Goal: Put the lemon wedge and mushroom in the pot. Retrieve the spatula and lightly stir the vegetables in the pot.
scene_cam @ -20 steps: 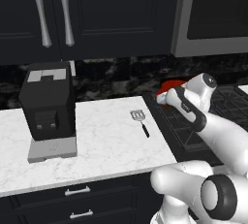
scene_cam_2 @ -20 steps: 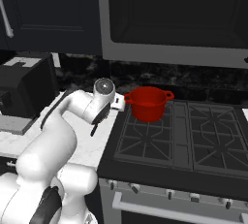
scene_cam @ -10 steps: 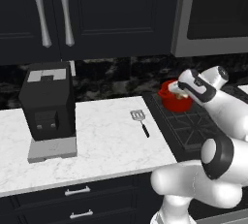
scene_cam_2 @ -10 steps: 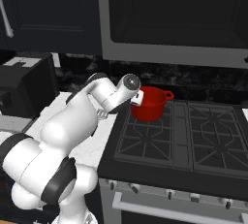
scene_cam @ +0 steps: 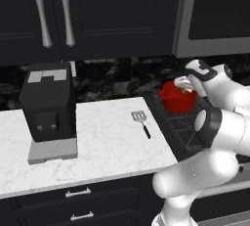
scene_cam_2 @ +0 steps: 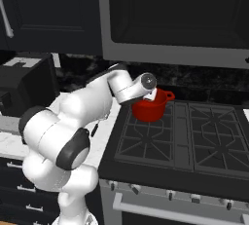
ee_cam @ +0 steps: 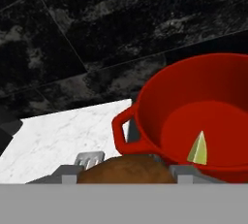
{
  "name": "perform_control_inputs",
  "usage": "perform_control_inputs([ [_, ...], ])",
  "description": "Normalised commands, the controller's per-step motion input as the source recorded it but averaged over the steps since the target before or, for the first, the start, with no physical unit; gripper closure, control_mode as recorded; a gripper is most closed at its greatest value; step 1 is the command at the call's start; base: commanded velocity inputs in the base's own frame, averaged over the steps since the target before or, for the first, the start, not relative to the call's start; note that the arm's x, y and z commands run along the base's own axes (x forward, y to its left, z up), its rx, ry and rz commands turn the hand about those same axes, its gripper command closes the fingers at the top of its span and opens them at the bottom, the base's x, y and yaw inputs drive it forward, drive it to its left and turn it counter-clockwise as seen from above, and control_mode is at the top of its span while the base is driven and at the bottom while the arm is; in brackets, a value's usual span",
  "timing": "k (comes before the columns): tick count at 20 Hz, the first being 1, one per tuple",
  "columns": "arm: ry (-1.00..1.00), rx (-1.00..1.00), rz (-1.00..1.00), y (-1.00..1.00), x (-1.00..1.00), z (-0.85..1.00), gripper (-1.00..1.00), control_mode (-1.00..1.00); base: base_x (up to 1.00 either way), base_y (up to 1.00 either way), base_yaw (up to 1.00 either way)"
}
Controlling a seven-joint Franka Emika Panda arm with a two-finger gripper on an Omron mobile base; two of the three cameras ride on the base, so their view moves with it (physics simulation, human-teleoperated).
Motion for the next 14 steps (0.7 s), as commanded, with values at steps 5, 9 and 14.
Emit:
perform_control_inputs([
  [5, -0.12, 0.0, 0.0, -0.13, 0.5, -0.26, 1.0, -1.0, 0.0, 0.0, 0.0],
  [9, -0.03, 0.0, -0.01, -0.2, 0.59, -0.26, 1.0, -1.0, 0.0, 0.0, 0.0],
  [14, 0.03, 0.0, -0.03, -0.34, 0.45, -0.03, 1.0, -1.0, 0.0, 0.0, 0.0],
])
